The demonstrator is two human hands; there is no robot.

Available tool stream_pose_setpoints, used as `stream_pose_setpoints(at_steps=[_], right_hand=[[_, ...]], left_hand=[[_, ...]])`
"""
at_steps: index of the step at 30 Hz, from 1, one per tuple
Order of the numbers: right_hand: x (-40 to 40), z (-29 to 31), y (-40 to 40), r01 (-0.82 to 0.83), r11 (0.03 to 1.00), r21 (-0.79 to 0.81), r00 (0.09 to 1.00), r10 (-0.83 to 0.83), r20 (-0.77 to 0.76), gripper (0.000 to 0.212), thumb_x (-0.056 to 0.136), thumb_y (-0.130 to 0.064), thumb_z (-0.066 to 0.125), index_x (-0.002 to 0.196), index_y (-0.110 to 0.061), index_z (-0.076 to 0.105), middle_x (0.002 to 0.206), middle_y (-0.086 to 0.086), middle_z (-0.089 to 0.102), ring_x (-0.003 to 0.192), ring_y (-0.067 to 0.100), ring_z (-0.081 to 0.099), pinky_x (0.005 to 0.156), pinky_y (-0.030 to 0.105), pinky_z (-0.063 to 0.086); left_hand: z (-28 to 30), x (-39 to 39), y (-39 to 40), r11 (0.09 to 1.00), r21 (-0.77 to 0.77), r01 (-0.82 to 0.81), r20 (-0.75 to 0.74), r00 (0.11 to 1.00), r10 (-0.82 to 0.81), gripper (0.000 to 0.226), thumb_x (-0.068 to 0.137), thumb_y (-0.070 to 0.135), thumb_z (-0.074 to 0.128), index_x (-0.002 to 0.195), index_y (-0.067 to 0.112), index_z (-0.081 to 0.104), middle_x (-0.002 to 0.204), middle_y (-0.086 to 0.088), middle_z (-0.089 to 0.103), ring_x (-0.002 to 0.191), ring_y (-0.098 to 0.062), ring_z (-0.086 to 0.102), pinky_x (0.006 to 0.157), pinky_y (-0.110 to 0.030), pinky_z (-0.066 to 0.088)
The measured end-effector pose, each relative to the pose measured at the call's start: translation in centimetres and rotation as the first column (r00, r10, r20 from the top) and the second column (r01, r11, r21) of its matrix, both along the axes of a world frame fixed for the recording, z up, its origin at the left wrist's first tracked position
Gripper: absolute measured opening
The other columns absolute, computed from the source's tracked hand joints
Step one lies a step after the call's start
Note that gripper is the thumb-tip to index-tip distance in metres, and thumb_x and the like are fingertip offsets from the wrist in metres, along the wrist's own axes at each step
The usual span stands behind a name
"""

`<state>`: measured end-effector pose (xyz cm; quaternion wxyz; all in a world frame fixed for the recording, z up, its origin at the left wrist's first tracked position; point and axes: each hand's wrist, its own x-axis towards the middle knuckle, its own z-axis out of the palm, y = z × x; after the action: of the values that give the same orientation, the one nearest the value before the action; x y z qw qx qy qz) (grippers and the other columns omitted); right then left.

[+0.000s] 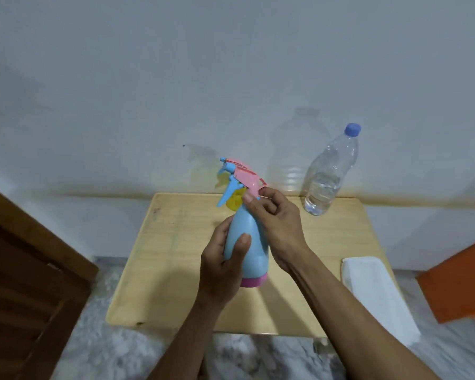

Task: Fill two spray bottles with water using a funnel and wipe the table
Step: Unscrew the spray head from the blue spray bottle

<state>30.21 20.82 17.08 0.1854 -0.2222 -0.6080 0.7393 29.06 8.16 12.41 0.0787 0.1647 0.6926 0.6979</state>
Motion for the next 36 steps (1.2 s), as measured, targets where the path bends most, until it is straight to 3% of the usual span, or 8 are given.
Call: stream_pose_setpoints(at_steps=[4, 6, 9, 17, 23, 27, 32, 36], right_hand=[[1.7, -0.1, 0.2, 0.058, 0.997, -0.048, 0.998, -0.059, -0.011, 0.035, 0.078, -0.030, 0.087, 0.105, -0.017, 0.070, 0.096, 0.008, 0.076, 0.088, 0.018, 0.068, 0.088, 0.042, 0.058], [2.3, 0.2, 0.5, 0.024, 0.996, -0.085, 1.000, -0.025, -0.009, 0.031, 0.086, -0.029, 0.080, 0.109, -0.015, 0.066, 0.093, 0.003, 0.078, 0.087, 0.018, 0.071, 0.083, 0.038, 0.059], [2.7, 0.6, 0.7, -0.005, 0.999, -0.036, 1.000, 0.005, 0.000, 0.010, 0.097, -0.026, 0.067, 0.101, -0.017, 0.068, 0.080, -0.010, 0.075, 0.079, 0.015, 0.070, 0.068, 0.028, 0.057], [1.5, 1.9, 0.1, -0.048, 0.996, -0.069, 0.998, 0.050, 0.029, 0.031, 0.103, -0.045, 0.052, 0.092, -0.027, 0.075, 0.095, 0.007, 0.076, 0.083, 0.020, 0.071, 0.080, 0.041, 0.058], [-0.6, 2.3, -1.6, 0.003, 0.999, -0.052, 0.999, -0.001, 0.038, 0.039, 0.100, -0.050, 0.053, 0.097, -0.016, 0.073, 0.091, 0.008, 0.075, 0.079, 0.019, 0.071, 0.074, 0.037, 0.059], [-1.3, 2.3, -2.3, -0.043, 0.998, 0.037, 0.999, 0.043, 0.012, 0.034, 0.097, -0.048, 0.061, 0.093, -0.017, 0.075, 0.093, 0.010, 0.074, 0.084, 0.022, 0.067, 0.076, 0.037, 0.055], [-2.5, 2.0, -2.9, 0.158, 0.970, 0.187, 0.987, -0.148, -0.066, 0.015, 0.097, -0.033, 0.067, 0.105, -0.023, 0.073, 0.095, -0.011, 0.074, 0.091, 0.004, 0.067, 0.076, 0.021, 0.052], [-3.2, 2.5, -3.6, 0.152, 0.928, 0.341, 0.988, -0.154, -0.019, 0.025, 0.090, -0.047, 0.071, 0.105, -0.028, 0.072, 0.096, -0.014, 0.073, 0.093, -0.002, 0.066, 0.079, 0.020, 0.054]], left_hand=[[0.3, 2.0, 1.0, 0.998, 0.055, -0.015, 0.074, 0.997, 0.011, 0.042, 0.078, 0.050, 0.068, 0.118, 0.040, 0.060, 0.115, 0.000, 0.072, 0.102, -0.020, 0.072, 0.080, -0.033, 0.060], [0.4, 2.5, 1.2, 0.997, 0.064, -0.044, 0.082, 0.996, 0.039, 0.038, 0.080, 0.044, 0.069, 0.116, 0.039, 0.059, 0.111, 0.001, 0.073, 0.099, -0.018, 0.073, 0.077, -0.030, 0.060], [0.5, 2.8, 1.5, 0.996, 0.064, -0.056, 0.066, 0.997, 0.051, 0.034, 0.085, 0.033, 0.064, 0.118, 0.039, 0.057, 0.107, 0.008, 0.074, 0.095, -0.017, 0.074, 0.076, -0.032, 0.061], [1.1, 1.2, 1.3, 0.995, 0.087, -0.048, 0.028, 0.999, 0.045, 0.050, 0.081, 0.049, 0.066, 0.126, 0.031, 0.056, 0.116, -0.002, 0.071, 0.102, -0.022, 0.072, 0.080, -0.039, 0.061], [1.3, -0.9, -0.1, 0.995, 0.073, -0.063, 0.014, 0.998, 0.062, 0.050, 0.082, 0.050, 0.066, 0.128, 0.032, 0.055, 0.117, 0.004, 0.070, 0.102, -0.020, 0.072, 0.081, -0.042, 0.062], [1.0, -1.9, -1.0, 0.996, 0.052, -0.067, -0.025, 0.997, 0.068, 0.051, 0.081, 0.051, 0.065, 0.128, 0.034, 0.055, 0.117, 0.009, 0.069, 0.102, -0.018, 0.071, 0.079, -0.039, 0.063], [0.6, -2.8, -1.6, 0.995, 0.010, -0.096, -0.061, 0.994, 0.096, 0.050, 0.079, 0.054, 0.064, 0.127, 0.041, 0.055, 0.117, 0.020, 0.066, 0.104, -0.009, 0.069, 0.081, -0.034, 0.061], [0.6, -3.6, -1.9, 0.995, -0.041, -0.094, -0.128, 0.988, 0.088, 0.045, 0.080, 0.054, 0.060, 0.124, 0.050, 0.049, 0.118, 0.030, 0.060, 0.107, -0.002, 0.065, 0.081, -0.026, 0.059]])
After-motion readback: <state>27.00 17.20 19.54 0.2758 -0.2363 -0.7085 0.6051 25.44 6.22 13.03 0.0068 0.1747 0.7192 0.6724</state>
